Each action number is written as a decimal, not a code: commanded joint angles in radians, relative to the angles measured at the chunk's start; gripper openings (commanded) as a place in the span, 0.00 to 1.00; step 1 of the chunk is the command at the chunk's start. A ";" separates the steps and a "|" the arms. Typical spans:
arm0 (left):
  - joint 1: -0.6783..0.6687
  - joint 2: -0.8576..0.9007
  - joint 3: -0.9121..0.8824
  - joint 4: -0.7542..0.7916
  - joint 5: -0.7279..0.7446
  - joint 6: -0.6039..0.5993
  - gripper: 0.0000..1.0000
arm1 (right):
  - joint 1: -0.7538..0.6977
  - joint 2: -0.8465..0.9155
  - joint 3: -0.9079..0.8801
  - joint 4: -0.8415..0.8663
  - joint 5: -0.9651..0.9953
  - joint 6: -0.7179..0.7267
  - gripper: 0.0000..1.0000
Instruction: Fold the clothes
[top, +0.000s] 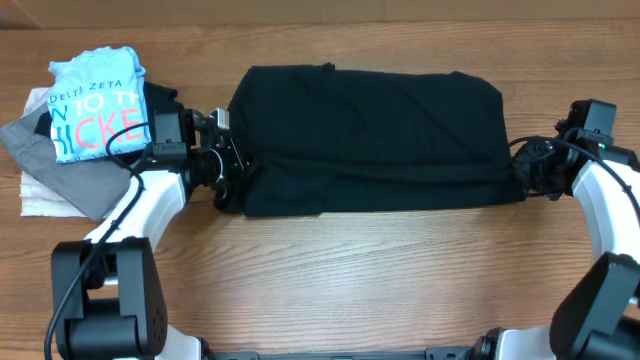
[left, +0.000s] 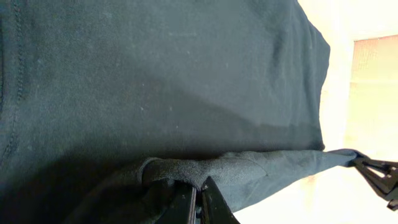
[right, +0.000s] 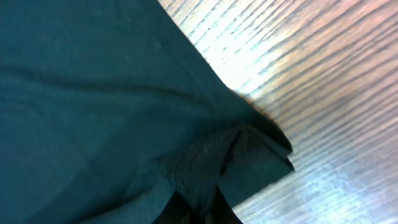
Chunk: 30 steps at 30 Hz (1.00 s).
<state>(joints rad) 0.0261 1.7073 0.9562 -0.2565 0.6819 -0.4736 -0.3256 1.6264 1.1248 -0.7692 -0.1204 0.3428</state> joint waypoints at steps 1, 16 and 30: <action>0.003 0.039 0.001 0.031 0.013 -0.029 0.04 | 0.003 0.037 0.002 0.042 0.005 -0.003 0.05; 0.003 0.071 0.001 0.114 -0.047 -0.047 0.04 | 0.006 0.125 0.002 0.171 0.005 -0.003 0.08; -0.001 0.071 0.001 0.116 -0.060 -0.047 0.18 | 0.006 0.125 0.002 0.251 -0.030 -0.003 0.70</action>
<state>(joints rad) 0.0261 1.7679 0.9562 -0.1463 0.6277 -0.5220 -0.3248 1.7458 1.1236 -0.5106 -0.1390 0.3401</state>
